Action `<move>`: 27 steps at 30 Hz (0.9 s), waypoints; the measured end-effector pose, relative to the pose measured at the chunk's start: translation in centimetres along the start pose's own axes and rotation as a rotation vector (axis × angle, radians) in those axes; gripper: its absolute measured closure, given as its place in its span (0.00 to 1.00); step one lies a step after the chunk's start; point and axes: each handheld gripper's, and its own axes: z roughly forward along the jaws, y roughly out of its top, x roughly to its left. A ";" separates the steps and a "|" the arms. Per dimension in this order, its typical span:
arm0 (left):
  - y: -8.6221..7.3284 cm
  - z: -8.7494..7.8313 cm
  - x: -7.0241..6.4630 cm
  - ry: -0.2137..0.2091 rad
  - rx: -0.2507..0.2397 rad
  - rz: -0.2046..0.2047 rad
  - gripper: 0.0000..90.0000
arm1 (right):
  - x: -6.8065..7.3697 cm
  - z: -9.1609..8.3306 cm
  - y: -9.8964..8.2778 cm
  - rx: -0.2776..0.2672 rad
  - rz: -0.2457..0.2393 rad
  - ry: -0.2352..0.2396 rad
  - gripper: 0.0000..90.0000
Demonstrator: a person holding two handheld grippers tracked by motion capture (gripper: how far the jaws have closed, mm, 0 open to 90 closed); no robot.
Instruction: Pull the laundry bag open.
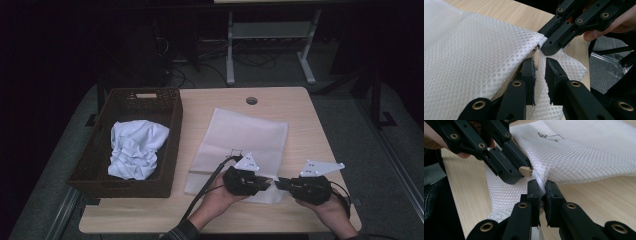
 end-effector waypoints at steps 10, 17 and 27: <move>0.1 0.0 0.1 -0.006 -0.018 -0.032 0.95 | 0.3 0.0 0.0 -0.007 -0.005 0.004 0.92; 0.1 0.3 0.4 -0.021 0.008 -0.042 0.96 | 0.4 0.2 -0.1 0.000 -0.004 0.005 0.92; 0.0 0.3 0.4 -0.025 0.011 -0.048 0.97 | 0.6 0.3 -0.3 0.006 -0.016 0.002 0.92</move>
